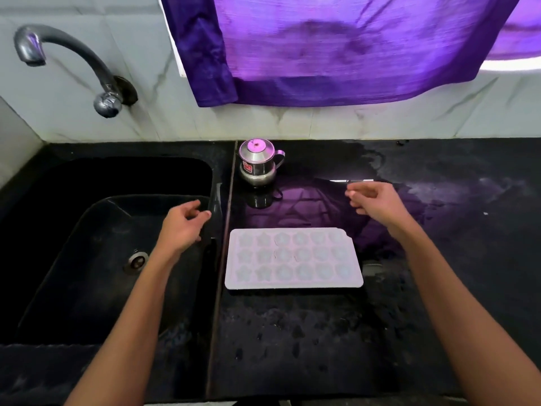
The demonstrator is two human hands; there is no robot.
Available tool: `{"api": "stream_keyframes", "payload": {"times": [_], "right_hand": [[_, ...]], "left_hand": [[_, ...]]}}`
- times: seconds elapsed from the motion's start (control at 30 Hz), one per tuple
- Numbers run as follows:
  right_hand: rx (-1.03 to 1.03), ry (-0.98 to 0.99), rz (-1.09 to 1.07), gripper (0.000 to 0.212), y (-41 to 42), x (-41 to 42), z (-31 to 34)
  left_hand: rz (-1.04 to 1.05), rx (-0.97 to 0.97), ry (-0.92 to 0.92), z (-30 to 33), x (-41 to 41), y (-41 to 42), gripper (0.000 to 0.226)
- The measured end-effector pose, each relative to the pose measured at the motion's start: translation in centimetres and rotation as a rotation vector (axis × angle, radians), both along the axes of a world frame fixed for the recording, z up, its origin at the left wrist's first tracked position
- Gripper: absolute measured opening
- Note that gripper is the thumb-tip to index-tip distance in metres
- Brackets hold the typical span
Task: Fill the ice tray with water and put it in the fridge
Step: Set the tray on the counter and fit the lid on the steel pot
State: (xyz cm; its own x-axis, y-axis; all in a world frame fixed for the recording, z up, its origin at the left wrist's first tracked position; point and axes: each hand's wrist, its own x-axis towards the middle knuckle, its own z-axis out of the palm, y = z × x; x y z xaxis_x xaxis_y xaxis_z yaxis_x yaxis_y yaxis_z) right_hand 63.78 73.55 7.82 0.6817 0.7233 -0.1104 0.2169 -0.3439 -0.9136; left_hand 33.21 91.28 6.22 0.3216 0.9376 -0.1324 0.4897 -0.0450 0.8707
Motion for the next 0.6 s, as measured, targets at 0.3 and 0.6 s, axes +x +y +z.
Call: {"api": "stream_keyframes", "payload": {"times": [0.3,0.6], "right_hand": [[0.026,0.059,0.188,0.039,12.2,0.0,1.0],[-0.063,0.096,0.343,0.045,17.4,-1.3,-1.7]], "left_hand": [[-0.093,-0.046,-0.095,1.9,8.9,3.7,0.057],[-0.186,-0.182,-0.101,-0.8,12.9,7.0,0.064]]}}
